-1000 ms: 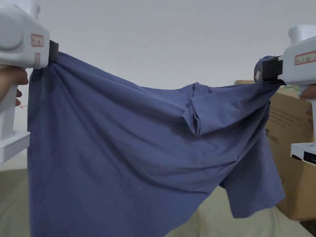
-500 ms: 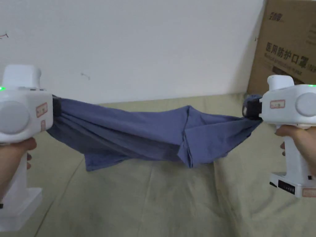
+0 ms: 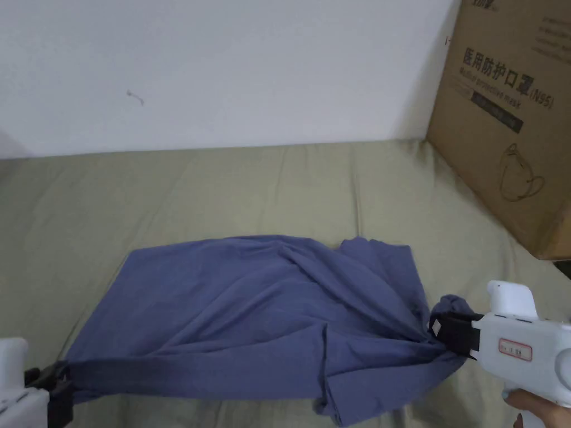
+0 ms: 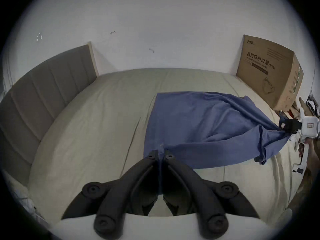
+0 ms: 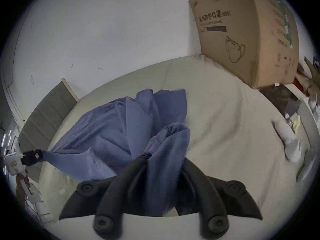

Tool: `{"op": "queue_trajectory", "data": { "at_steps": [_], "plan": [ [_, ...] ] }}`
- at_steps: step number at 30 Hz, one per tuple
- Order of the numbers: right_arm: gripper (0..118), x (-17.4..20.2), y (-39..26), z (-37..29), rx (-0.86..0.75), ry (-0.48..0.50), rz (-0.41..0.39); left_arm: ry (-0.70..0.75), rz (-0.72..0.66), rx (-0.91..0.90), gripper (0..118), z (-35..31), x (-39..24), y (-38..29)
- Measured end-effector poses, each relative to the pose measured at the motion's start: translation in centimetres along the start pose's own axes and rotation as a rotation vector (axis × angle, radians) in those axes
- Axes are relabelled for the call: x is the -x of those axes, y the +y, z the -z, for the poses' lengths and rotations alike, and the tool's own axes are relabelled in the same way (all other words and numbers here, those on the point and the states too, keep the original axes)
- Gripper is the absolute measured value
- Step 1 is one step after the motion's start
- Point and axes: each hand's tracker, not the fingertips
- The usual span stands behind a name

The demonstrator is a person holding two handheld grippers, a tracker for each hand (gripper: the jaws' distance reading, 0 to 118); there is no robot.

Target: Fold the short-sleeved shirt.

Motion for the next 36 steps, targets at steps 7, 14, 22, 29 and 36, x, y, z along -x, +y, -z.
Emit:
{"op": "queue_trajectory", "data": {
  "at_steps": [7, 14, 22, 29, 36],
  "plan": [
    [16, -1.5, -5.6, -7.7, 0.016, 0.016, 0.035, -0.008, 0.013, 0.057, 3, -7.5, 0.5, -6.0],
    [16, -2.7, -12.8, -12.1, 0.128, -0.042, -0.03, -0.013, 0.073, 0.174, 3, -11.2, -0.5, -12.2],
    [89, -1.8, -12.8, -12.3, 0.11, -0.123, -0.104, -0.058, 0.042, 0.211, 106, -10.7, 0.0, -13.9],
    [117, 4.5, -9.7, -22.3, -0.171, -0.172, -0.321, -0.046, 0.135, -0.025, 108, -20.6, 0.0, -9.1],
    [117, 11.2, -11.0, -33.8, -0.509, -0.186, -0.302, 0.036, 0.057, -0.393, 115, -30.1, -2.3, -4.1]
  ]
}}
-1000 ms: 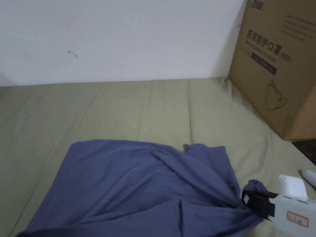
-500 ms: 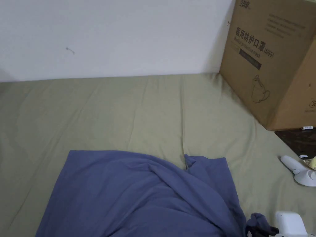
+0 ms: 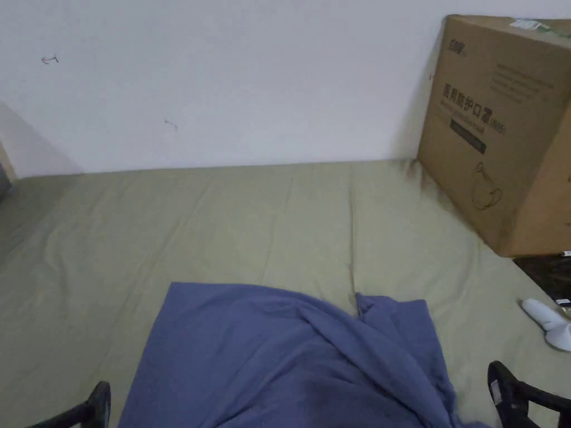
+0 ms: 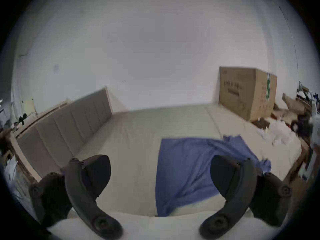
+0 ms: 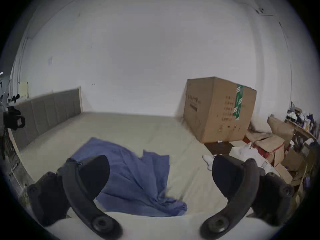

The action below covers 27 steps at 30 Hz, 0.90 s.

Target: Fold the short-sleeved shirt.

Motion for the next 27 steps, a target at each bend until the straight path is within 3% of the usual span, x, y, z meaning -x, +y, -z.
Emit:
{"op": "queue_trajectory", "data": {
  "at_steps": [1, 2, 3, 4, 5, 6, 7, 10, 14, 21, 27],
  "plan": [
    [116, 0.5, 0.3, -0.8, -0.009, -0.026, 0.017, 0.014, -0.009, -0.027, 109, -0.5, -0.1, 0.5],
    [112, 0.9, 0.5, -1.8, -0.036, -0.031, 0.04, 0.035, -0.023, -0.052, 92, -0.8, -0.1, 0.6],
    [81, 1.0, 0.5, -2.5, -0.043, -0.004, 0.042, 0.04, -0.036, -0.08, 27, -0.9, 0.0, 0.6],
    [19, 1.1, 0.4, -3.0, -0.038, -0.007, 0.044, 0.035, -0.06, -0.093, 0, -0.6, 0.4, 0.6],
    [0, 1.7, 0.3, -2.9, -0.047, -0.035, 0.046, 0.041, -0.132, -0.122, 0, -0.9, 0.7, -0.1],
    [0, 1.6, -1.0, -3.1, -0.081, -0.062, 0.07, 0.005, -0.126, -0.039, 0, -0.8, 0.6, 0.6],
    [0, 1.1, -0.9, -3.1, -0.046, -0.004, 0.08, -0.02, -0.138, -0.008, 0, -0.6, 0.1, 1.3],
    [0, 1.1, -2.2, -2.8, -0.061, -0.029, 0.081, -0.003, -0.121, -0.043, 0, -0.1, -0.6, 0.8],
    [0, 0.8, -1.6, -1.8, -0.04, -0.035, 0.063, -0.042, -0.051, 0.002, 0, 5.8, 0.1, 0.9],
    [0, 0.9, -1.5, 1.0, 0.005, -0.05, 0.032, -0.155, -0.025, 0.199, 0, 25.6, -0.4, 3.0],
    [0, 0.4, -3.0, 5.1, 0.092, -0.084, -0.004, -0.158, -0.023, 0.451, 0, 43.4, -1.8, -0.2]
  ]
}}
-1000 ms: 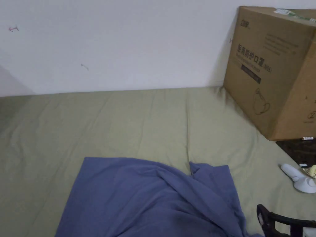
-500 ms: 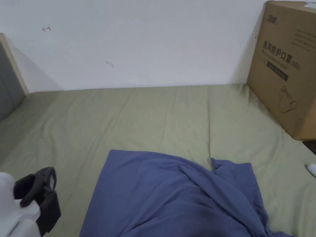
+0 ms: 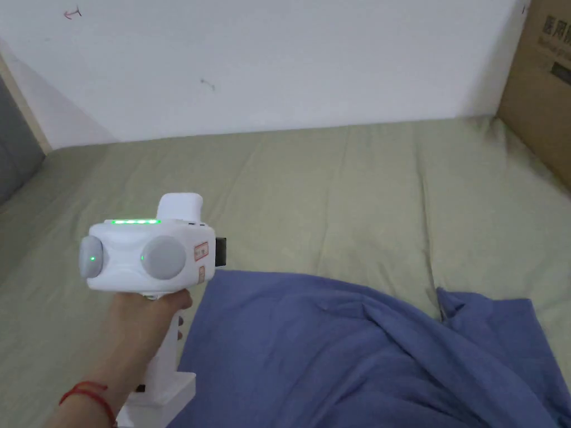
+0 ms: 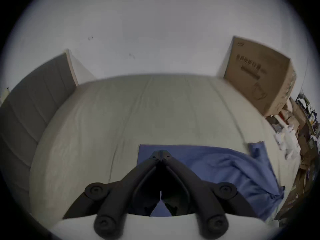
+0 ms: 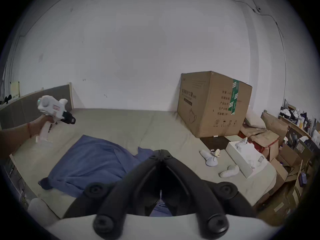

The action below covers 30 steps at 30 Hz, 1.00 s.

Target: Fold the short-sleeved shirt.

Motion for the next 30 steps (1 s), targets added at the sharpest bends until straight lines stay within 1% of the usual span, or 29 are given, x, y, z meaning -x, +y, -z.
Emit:
{"op": "queue_trajectory", "data": {
  "at_steps": [1, 2, 3, 4, 5, 6, 7, 8, 9, 11, 12, 13, 14, 16, 17, 18, 19, 20, 21, 23, 25, 27, 30],
  "plan": [
    [0, -0.1, -1.1, 0.8, 0.012, -0.002, -0.005, -0.011, -0.014, 0.012, 0, 2.2, 0.2, 0.3],
    [0, -0.2, -1.6, 1.6, 0.025, -0.006, -0.009, -0.054, -0.048, 0.045, 0, 4.6, 0.8, 0.6],
    [0, -0.3, -2.0, 2.1, 0.032, -0.008, -0.014, -0.079, -0.112, 0.088, 22, 6.7, 1.3, 0.9],
    [0, -0.4, -2.2, 2.6, 0.041, -0.007, -0.019, -0.058, -0.124, 0.142, 72, 8.5, 1.8, 1.1],
    [0, 1.1, 0.3, 3.5, 0.051, -0.008, -0.029, -0.028, -0.128, 0.213, 118, 10.6, 2.0, 1.1],
    [0, 1.3, 0.3, 3.9, 0.057, -0.009, -0.038, -0.007, -0.097, 0.148, 110, 11.1, 2.2, 1.4],
    [0, 1.3, 0.1, 4.2, 0.06, -0.006, -0.043, -0.002, -0.114, 0.17, 105, 12.1, 2.1, 1.6],
    [0, 1.4, 0.0, 4.4, 0.065, -0.003, -0.05, 0.045, -0.079, 0.208, 106, 13.4, 2.0, 1.0],
    [0, 1.9, 0.7, 4.7, 0.07, 0.002, -0.059, 0.058, -0.054, 0.246, 108, 14.2, 1.9, 1.0],
    [0, 2.1, 0.6, 5.0, 0.077, 0.012, -0.067, 0.081, -0.026, 0.307, 109, 15.5, 1.8, 0.5],
    [0, 2.2, 0.5, 5.0, 0.079, 0.018, -0.067, 0.083, -0.011, 0.345, 109, 16.8, 1.7, -1.0],
    [0, 2.5, 1.0, 5.3, 0.086, 0.026, -0.066, 0.094, -0.014, 0.373, 108, 17.4, 1.7, -1.4],
    [0, 2.6, 1.0, 5.4, 0.087, 0.027, -0.067, 0.06, -0.059, 0.343, 107, 17.1, 2.0, -1.6],
    [0, 2.8, 0.9, 5.5, 0.093, 0.025, -0.081, 0.064, -0.085, 0.336, 93, 16.6, 2.1, -1.2],
    [0, 2.9, 1.2, 5.7, 0.095, 0.023, -0.087, 0.061, -0.075, 0.334, 80, 16.1, 1.7, -1.1],
    [0, 2.9, 1.1, 5.7, 0.098, 0.023, -0.089, 0.078, -0.021, 0.32, 49, 15.4, 1.3, -1.0],
    [0, 2.9, 1.1, 5.8, 0.103, 0.027, -0.088, 0.085, 0.01, 0.328, 4, 14.9, 1.0, -1.1],
    [0, 2.9, 1.1, 6.0, 0.113, 0.029, -0.085, 0.113, 0.05, 0.31, 1, 14.4, 0.9, -1.0],
    [0, 2.9, 1.1, 6.3, 0.124, 0.035, -0.081, 0.091, 0.025, 0.292, 1, 13.9, 1.2, -1.1],
    [0, 2.7, 1.0, 6.8, 0.153, 0.058, -0.058, 0.028, -0.006, 0.353, 1, 13.8, 1.3, -1.2],
    [0, 2.2, 1.1, 7.6, 0.175, 0.083, -0.032, 0.021, -0.007, 0.341, 1, 12.0, 1.1, -1.2],
    [0, 1.2, 1.7, 8.7, 0.194, 0.088, -0.016, -0.007, -0.02, 0.296, 1, 10.1, 1.1, -0.9],
    [0, -1.1, 2.1, 11.5, 0.258, 0.12, 0.019, -0.06, -0.023, 0.202, 1, 5.3, 0.3, -0.3]
  ]
}}
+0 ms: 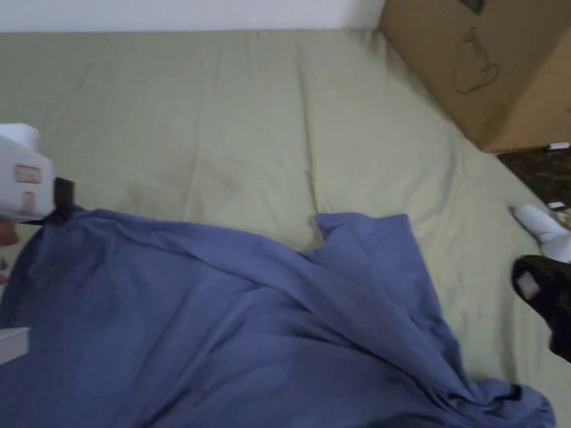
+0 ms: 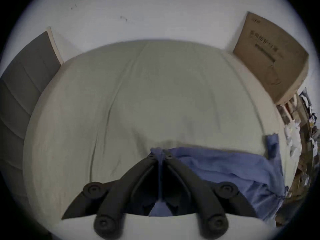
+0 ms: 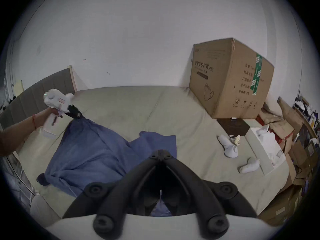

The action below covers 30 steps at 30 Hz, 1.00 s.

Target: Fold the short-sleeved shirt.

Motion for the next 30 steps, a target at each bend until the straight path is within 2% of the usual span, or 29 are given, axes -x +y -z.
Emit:
{"op": "queue_trajectory", "data": {
  "at_steps": [4, 5, 6, 7, 8, 9, 12, 17, 19, 20, 21, 22, 23, 25, 26, 27, 30],
  "plan": [
    [0, -3.3, 1.0, 5.8, 0.169, 0.021, 0.028, -0.034, 0.032, -0.04, 1, -4.4, -0.6, -0.3],
    [7, -4.0, 1.0, 7.9, 0.275, 0.047, 0.055, -0.045, 0.027, -0.041, 1, -4.7, -0.5, -0.3],
    [61, -4.8, 0.6, 9.7, 0.342, 0.077, 0.096, -0.046, 0.031, -0.04, 1, -4.5, -0.1, -0.1],
    [109, -5.5, -0.2, 11.7, 0.406, 0.102, 0.126, -0.047, 0.033, -0.04, 1, -4.8, 0.0, -0.1],
    [116, -5.6, -1.2, 13.7, 0.472, 0.076, 0.144, -0.037, 0.042, -0.053, 1, -5.0, -0.1, -0.1],
    [117, -5.7, -0.8, 15.3, 0.464, 0.08, 0.163, -0.032, 0.046, -0.056, 1, -5.1, 0.0, -0.1],
    [117, -6.0, -3.8, 19.8, 0.634, 0.001, 0.136, -0.022, 0.048, -0.046, 1, -4.5, 0.4, 0.1],
    [114, -4.9, -5.8, 22.1, 0.763, -0.029, 0.142, -0.008, 0.054, -0.034, 1, -4.1, 0.5, -0.3],
    [111, -4.1, -6.2, 21.7, 0.728, -0.055, 0.104, -0.004, 0.055, -0.025, 1, -4.0, 0.5, -0.5],
    [102, -3.6, -5.8, 21.4, 0.719, -0.066, 0.085, -0.002, 0.056, -0.024, 1, -3.9, 0.5, -0.5],
    [86, -3.1, -5.4, 21.2, 0.717, -0.058, 0.059, 0.0, 0.057, -0.021, 1, -3.9, 0.4, -0.6],
    [67, -2.5, -5.0, 21.0, 0.708, -0.069, 0.014, 0.003, 0.059, -0.019, 1, -3.9, 0.4, -0.8],
    [35, -1.7, -4.8, 20.0, 0.684, -0.061, -0.039, 0.003, 0.06, -0.02, 1, -3.9, 0.3, -0.9],
    [6, -0.7, -4.3, 19.3, 0.671, -0.032, -0.04, 0.005, 0.057, -0.027, 1, -4.1, 0.3, -1.0],
    [1, -0.3, -4.4, 19.2, 0.658, -0.081, -0.071, -0.002, 0.053, -0.031, 1, -4.7, 0.1, -1.3],
    [1, -0.5, -4.7, 19.5, 0.673, -0.034, -0.064, -0.005, 0.046, -0.036, 1, -5.0, 0.1, -1.5],
    [1, -1.6, -4.4, 18.8, 0.627, -0.018, 0.029, -0.012, 0.045, -0.052, 1, -6.4, 0.3, -2.1]
  ]
}}
